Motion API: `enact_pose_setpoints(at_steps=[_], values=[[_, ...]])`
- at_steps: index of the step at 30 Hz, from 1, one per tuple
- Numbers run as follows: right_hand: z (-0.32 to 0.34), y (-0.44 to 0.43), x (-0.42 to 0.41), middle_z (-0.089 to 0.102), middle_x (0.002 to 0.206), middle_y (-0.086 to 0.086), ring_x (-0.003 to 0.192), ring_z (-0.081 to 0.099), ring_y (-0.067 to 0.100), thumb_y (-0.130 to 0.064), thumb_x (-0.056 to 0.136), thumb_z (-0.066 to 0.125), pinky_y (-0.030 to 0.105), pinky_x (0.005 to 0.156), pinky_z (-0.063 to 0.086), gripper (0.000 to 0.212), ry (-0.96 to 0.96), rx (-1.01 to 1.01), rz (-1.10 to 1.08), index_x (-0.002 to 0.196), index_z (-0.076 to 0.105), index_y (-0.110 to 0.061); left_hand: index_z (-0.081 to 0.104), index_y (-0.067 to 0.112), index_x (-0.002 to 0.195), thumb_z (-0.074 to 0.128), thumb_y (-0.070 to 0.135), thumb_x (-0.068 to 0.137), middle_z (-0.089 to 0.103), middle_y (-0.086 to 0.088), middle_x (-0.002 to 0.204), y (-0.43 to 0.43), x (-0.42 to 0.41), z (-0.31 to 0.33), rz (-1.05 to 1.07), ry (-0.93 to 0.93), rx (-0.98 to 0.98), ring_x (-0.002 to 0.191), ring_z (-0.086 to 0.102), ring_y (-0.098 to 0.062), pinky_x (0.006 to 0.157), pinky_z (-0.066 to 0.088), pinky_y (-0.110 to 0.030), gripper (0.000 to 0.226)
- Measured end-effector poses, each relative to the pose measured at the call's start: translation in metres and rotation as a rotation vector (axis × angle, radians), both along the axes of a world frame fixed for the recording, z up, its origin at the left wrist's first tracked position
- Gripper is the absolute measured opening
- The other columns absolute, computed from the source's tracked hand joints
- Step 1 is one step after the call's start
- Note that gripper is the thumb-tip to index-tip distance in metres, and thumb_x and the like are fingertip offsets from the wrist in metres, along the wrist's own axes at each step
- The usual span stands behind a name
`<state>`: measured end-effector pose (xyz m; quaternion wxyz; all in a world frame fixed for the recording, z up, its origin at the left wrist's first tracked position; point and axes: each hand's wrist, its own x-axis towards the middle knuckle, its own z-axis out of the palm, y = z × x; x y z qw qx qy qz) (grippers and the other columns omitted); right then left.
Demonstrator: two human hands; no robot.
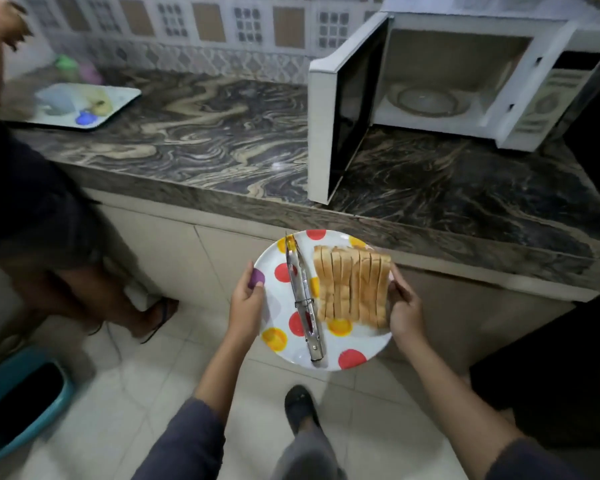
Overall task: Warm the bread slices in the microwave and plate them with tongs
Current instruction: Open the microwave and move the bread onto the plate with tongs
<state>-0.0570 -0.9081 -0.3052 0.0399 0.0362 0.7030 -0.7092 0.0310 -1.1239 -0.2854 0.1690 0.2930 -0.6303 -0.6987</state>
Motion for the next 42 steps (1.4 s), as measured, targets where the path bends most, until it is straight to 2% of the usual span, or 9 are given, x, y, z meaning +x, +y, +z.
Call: enact_pose_setpoints(at_steps=[6,12,16,18,22,27,33,37,42], values=[[-0.004,-0.092,-0.01,0.047,0.142,0.003,0.135,0.038,0.019,0.0,0.098,0.034,0.033,0.112,0.03,0.045,-0.028,0.011,0.199,0.136,0.047,-0.02,0.03,0.006,0.144,0.038,-0.002,0.096,0.047,-0.005,0.13,-0.072,0.03,0.015,0.182,0.036,-0.038,0.11,0.049,-0.014,0.067,0.047,-0.002,0.049],[0.015,-0.197,-0.042,0.046,0.141,0.002,0.132,0.04,0.014,-0.003,0.1,0.031,0.021,0.101,0.032,0.042,-0.029,-0.032,0.285,0.139,0.044,-0.013,0.034,0.012,0.143,0.043,0.004,0.096,0.044,-0.006,0.143,-0.169,0.014,0.022,0.268,-0.009,-0.102,0.124,0.049,-0.022,0.099,0.044,-0.033,0.049],[0.03,-0.261,-0.081,0.05,0.132,-0.001,0.123,0.043,0.007,0.003,0.098,0.032,0.017,0.1,0.035,0.043,-0.011,-0.073,0.23,0.138,0.045,-0.008,0.038,0.018,0.141,0.043,0.007,0.096,0.049,-0.005,0.139,-0.236,-0.034,0.029,0.234,0.045,-0.058,0.12,0.054,-0.022,0.1,0.045,-0.039,0.046],[0.033,-0.287,-0.104,0.051,0.134,0.002,0.126,0.045,0.012,0.004,0.097,0.033,0.026,0.108,0.034,0.043,-0.009,-0.062,0.177,0.136,0.046,-0.008,0.039,0.02,0.14,0.043,0.006,0.096,0.051,-0.006,0.138,-0.265,-0.062,0.033,0.2,0.061,-0.042,0.119,0.054,-0.024,0.1,0.045,-0.041,0.046],[0.036,-0.326,-0.148,0.053,0.136,0.005,0.128,0.047,0.019,-0.007,0.098,0.039,0.043,0.111,0.035,0.037,-0.016,-0.017,0.064,0.134,0.051,-0.013,0.035,0.011,0.142,0.042,0.0,0.095,0.045,-0.007,0.141,-0.317,-0.127,0.041,0.108,0.044,-0.076,0.125,0.049,-0.025,0.099,0.044,-0.034,0.049],[0.052,-0.339,-0.197,0.058,0.131,0.005,0.123,0.052,0.021,-0.004,0.095,0.037,0.045,0.105,0.041,0.041,-0.042,0.105,-0.082,0.13,0.055,-0.018,0.038,0.013,0.139,0.041,-0.002,0.093,0.045,-0.009,0.141,-0.346,-0.208,0.036,-0.021,-0.004,-0.107,0.127,0.046,-0.025,0.104,0.041,-0.038,0.049],[0.044,-0.337,-0.268,0.063,0.114,0.007,0.097,0.058,0.019,-0.005,0.095,0.038,0.035,0.084,0.047,0.038,-0.07,0.159,-0.207,0.125,0.059,-0.017,0.043,0.011,0.133,0.042,-0.006,0.091,0.057,-0.008,0.123,-0.345,-0.297,0.024,-0.155,0.023,-0.042,0.099,0.059,-0.016,0.077,0.05,-0.018,0.045],[0.043,-0.338,-0.307,0.063,0.123,0.008,0.112,0.056,0.028,-0.005,0.094,0.038,0.044,0.097,0.045,0.038,-0.108,0.208,-0.269,0.121,0.061,-0.021,0.045,0.006,0.128,0.038,-0.011,0.089,0.058,-0.002,0.106,-0.342,-0.345,0.021,-0.179,0.017,-0.087,0.086,0.057,-0.005,0.066,0.047,-0.005,0.043],[0.042,-0.336,-0.354,0.062,0.124,0.006,0.109,0.057,0.024,-0.016,0.098,0.041,0.029,0.083,0.045,0.034,-0.132,0.285,-0.244,0.126,0.059,-0.021,0.049,0.01,0.124,0.039,-0.007,0.088,0.057,-0.006,0.111,-0.347,-0.397,0.014,-0.227,-0.072,-0.196,0.101,0.056,-0.02,0.078,0.047,-0.016,0.041]])
